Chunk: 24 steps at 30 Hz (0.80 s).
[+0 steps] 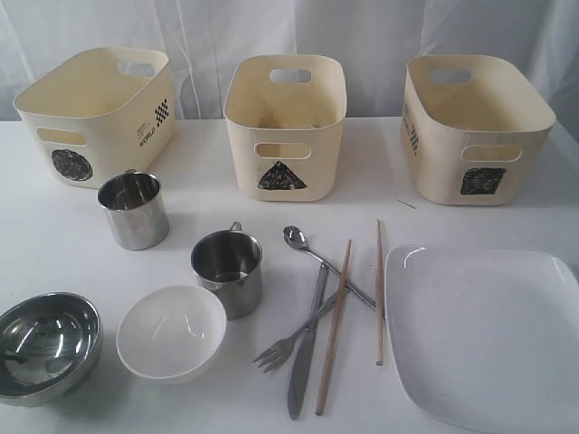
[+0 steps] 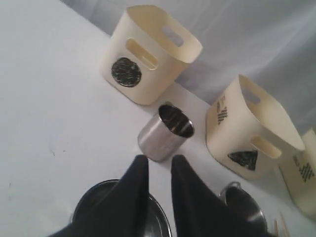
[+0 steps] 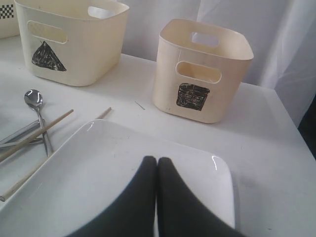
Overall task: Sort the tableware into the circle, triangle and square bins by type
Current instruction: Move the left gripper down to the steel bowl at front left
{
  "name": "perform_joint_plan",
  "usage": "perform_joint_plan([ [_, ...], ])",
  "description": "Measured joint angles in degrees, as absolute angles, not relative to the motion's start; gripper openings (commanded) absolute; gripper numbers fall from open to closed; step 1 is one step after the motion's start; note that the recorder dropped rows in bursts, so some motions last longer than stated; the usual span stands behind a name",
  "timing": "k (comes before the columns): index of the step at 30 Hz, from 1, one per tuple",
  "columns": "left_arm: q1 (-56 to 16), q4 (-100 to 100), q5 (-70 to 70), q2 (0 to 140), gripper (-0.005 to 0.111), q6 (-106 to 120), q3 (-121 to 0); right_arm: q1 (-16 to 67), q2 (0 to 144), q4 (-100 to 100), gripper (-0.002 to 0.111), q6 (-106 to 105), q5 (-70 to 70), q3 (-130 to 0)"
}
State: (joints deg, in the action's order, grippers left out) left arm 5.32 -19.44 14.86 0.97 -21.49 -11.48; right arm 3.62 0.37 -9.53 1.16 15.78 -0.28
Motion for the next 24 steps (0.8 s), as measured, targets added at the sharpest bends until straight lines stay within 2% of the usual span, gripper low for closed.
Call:
perform_joint_plan([
  [5,5.32,-24.89,27.45,11.49,0.044,-5.09,-20.84,3.62,0.37,-9.53,0.0,1.16,15.78,-0.28],
  [9,4.38,-24.73,33.69,24.24,0.053,1.01,-26.61,3.62,0.37,-9.53,0.0,1.16,15.78,-0.28],
  [16,4.26,-22.85,40.03,50.14,0.054,7.86,-37.25,3.62,0.37,-9.53,0.0,1.16,15.88,-0.28],
  [24,4.15,-15.82,39.73,67.84,0.054,11.9,-42.88,3.62,0.37,-9.53,0.0,1.16,15.88,-0.28],
])
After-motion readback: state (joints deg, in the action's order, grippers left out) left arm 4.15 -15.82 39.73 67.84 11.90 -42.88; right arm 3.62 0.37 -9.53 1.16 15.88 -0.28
